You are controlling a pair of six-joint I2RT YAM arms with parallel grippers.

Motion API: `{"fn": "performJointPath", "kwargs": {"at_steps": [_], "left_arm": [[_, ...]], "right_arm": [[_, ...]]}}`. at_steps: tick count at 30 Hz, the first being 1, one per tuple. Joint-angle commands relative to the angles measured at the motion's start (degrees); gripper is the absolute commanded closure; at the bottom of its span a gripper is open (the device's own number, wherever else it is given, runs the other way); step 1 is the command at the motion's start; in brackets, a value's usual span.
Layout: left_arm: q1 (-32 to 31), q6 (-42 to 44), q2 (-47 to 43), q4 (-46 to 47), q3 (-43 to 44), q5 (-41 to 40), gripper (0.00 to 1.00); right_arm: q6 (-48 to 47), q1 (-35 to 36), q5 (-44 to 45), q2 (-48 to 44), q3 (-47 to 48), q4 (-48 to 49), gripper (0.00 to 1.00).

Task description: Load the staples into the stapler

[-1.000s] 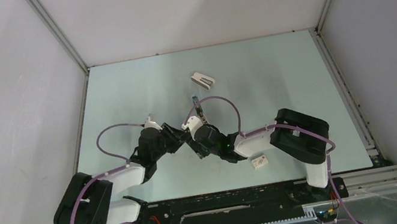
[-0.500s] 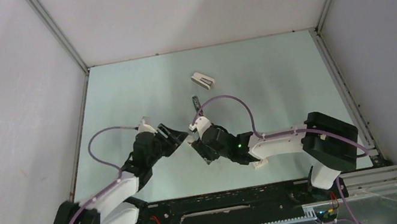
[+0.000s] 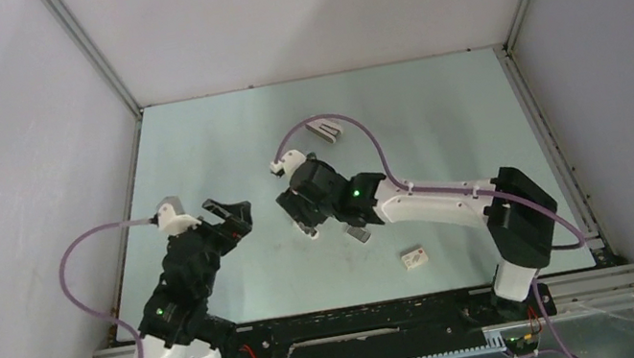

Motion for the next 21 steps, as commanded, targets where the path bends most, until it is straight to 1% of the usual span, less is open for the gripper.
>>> {"fn": "performJointPath", "kwargs": {"at_steps": [1,5,7,10,13,17,20,21], "left_arm": [[0.18,4.41,-1.68,-13.67,6.36,-6.29,0.00],[0.18,7.23,-1.34,-17.97,11.95,-5.02,0.00],[0.18,10.37,-0.43,-20.16,15.08,-4.53,0.00],[0.18,14.90,0.76,-23.54,20.19,-4.30,0.00],[0.18,20.04,1.44,-24.54,23.09,-3.19,0.00],[0.18,24.60,1.85,-23.72,23.52,-2.83,0.00],[0.31,25.17,1.20,-21.32,21.36,-3.57,0.00],[0.62,25.23,0.85,-20.42,20.65,-2.71,0.00]], "right_arm": [[-2.11,-1.70,-4.17,5.34,8.76,-9.24,0.35],[-2.76,-2.17,-5.90,10.81,15.07,-14.31,0.38],[-3.17,-2.29,-6.43,12.85,17.36,-15.78,0.41],[-3.64,-2.30,-7.25,14.95,19.63,-16.54,0.46],[-3.93,-2.26,-7.72,16.65,21.01,-16.78,0.50],[-4.10,-2.38,-8.28,19.28,23.04,-17.86,0.56],[-4.09,-2.38,-8.57,20.39,23.54,-18.24,0.60],[-4.04,-2.41,-8.56,20.57,23.52,-18.28,0.61]]}}
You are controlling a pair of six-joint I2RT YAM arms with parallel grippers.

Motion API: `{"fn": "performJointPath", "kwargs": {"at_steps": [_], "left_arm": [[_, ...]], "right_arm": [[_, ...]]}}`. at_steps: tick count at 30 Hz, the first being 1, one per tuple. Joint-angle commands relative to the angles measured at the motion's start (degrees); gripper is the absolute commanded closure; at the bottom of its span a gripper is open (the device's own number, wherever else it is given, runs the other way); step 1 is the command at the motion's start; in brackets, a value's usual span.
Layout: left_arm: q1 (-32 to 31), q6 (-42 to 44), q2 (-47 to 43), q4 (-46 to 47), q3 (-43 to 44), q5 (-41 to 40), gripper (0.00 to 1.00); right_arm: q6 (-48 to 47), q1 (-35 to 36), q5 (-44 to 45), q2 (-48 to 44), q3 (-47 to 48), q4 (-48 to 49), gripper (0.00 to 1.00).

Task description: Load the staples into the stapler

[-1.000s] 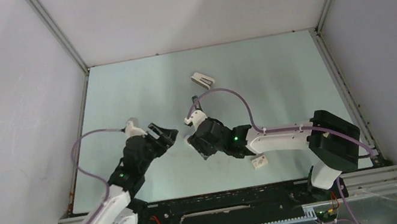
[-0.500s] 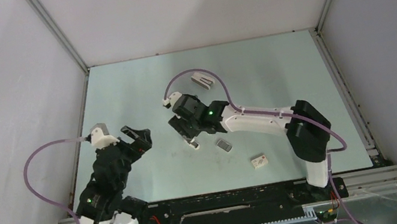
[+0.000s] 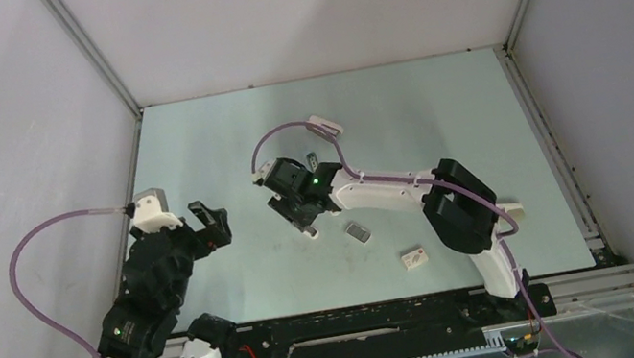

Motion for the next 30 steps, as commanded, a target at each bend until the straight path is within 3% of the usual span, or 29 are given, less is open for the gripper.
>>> {"fn": "performJointPath", "kwargs": {"at_steps": [1,8,21,30], "left_arm": [[1.43,4.54,-0.16,2.50,-2.24,2.14,0.00],[6.39,5.00,-1.10,4.01,-4.02,6.91,0.00],[8.82,5.07,-2.04,4.67,-4.65,7.85,0.00],[9.65,5.11,-1.64,4.79,-4.98,8.63,0.00]], "right_arm": [[-0.70,-0.06,-0.77,1.36,2.59,-1.22,0.63],[0.02,0.01,0.45,1.80,0.57,-0.82,0.73],[1.46,0.71,3.29,3.36,-7.41,4.83,0.83],[3.06,1.30,5.96,5.32,-10.70,6.73,0.95]]}}
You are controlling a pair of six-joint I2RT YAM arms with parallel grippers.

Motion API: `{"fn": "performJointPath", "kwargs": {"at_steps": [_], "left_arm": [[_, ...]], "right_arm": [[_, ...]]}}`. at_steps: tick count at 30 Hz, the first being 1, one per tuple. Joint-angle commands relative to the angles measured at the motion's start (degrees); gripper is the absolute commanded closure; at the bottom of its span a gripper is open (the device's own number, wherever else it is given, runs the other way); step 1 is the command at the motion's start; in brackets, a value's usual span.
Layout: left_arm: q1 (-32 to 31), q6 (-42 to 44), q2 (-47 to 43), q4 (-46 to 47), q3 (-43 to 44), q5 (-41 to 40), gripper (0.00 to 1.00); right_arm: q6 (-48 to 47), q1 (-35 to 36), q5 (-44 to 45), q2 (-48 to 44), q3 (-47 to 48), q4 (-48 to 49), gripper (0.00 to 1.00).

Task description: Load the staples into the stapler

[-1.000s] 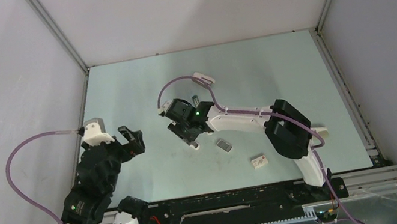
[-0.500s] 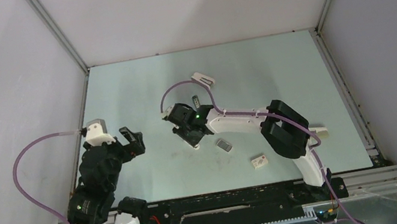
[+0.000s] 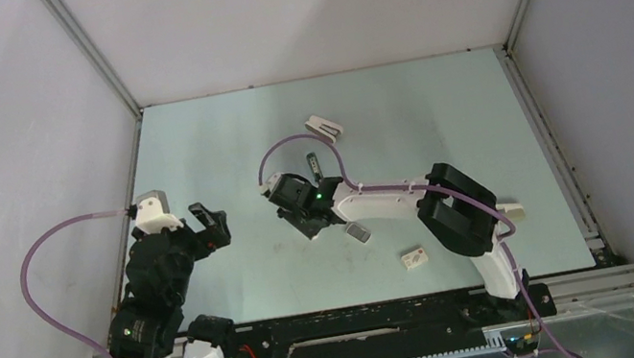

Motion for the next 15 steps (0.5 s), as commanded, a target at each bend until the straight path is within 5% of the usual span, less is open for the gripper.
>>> {"fn": "performJointPath", "kwargs": {"at_steps": [1,8,15], "left_arm": [[0.85,1.46,-0.06,1.98,-0.21,1.32,0.00],[1.45,1.50,-0.15,2.16,-0.21,1.47,0.00],[1.74,1.59,-0.15,2.10,-0.30,1.87,0.00]], "right_arm": [[1.52,-0.04,1.58,3.67,-3.29,0.75,0.95],[0.53,-0.57,-0.29,-6.34,-0.16,-3.68,0.97],[0.41,-1.46,-2.01,-4.58,3.32,-8.43,0.98]]}}
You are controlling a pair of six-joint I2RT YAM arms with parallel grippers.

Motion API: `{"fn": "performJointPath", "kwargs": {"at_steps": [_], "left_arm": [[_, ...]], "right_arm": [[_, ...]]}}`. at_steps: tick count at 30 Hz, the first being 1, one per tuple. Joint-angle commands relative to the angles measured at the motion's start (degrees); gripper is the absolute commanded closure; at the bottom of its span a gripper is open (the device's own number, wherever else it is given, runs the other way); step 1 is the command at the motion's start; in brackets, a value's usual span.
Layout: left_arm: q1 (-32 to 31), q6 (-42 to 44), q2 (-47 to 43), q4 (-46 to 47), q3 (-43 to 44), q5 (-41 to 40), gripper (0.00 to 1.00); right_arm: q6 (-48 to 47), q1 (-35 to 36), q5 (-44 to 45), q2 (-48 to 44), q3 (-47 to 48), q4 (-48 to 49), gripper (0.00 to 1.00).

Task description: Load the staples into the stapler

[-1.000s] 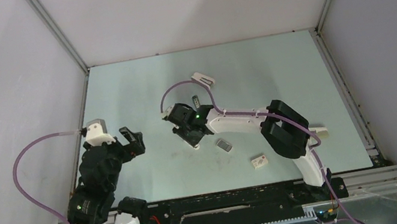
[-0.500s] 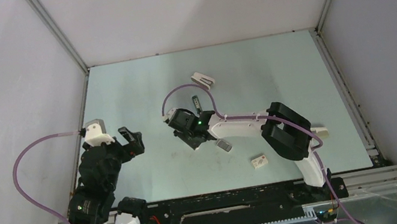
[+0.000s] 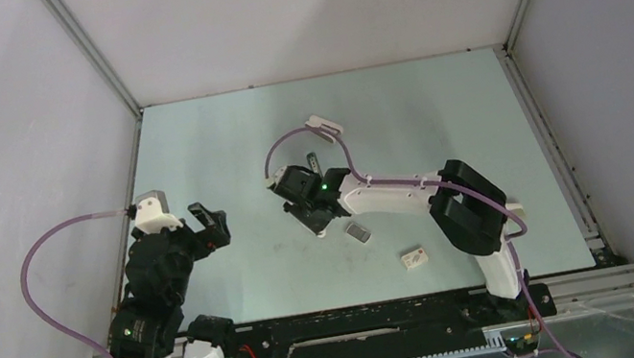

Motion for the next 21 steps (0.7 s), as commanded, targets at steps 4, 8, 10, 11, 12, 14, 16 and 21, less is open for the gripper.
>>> {"fn": "performJointPath", "kwargs": {"at_steps": [4,8,10,11,12,14,16,21], "left_arm": [[0.84,1.53,0.01,2.18,-0.37,1.01,0.00],[0.94,1.58,0.28,2.21,-0.30,1.14,0.00],[1.07,1.56,0.45,2.26,-0.28,1.31,0.00],[1.11,1.53,0.50,2.24,-0.28,1.32,0.00],[1.18,1.53,0.54,2.20,-0.28,1.32,0.00],[1.19,1.53,0.47,2.22,-0.28,1.48,0.00],[1.24,1.54,0.38,2.27,-0.28,1.78,0.00],[1.44,1.53,0.46,2.24,-0.28,2.15,0.00]], "right_arm": [[1.07,-0.42,0.07,-1.43,2.87,-4.17,1.00],[2.57,-0.81,2.88,-4.97,2.63,-5.77,1.00],[3.29,-1.64,3.86,-7.47,1.91,-6.32,1.00],[3.57,-2.31,4.46,-8.95,1.30,-6.36,1.00],[3.69,-3.39,4.99,-10.40,0.55,-6.36,1.00],[4.03,-5.66,6.55,-13.35,-1.65,-6.47,1.00],[4.10,-8.86,7.41,-16.19,-3.78,-6.13,0.99],[4.19,-20.16,9.52,-18.99,-7.39,-5.22,0.98]]}}
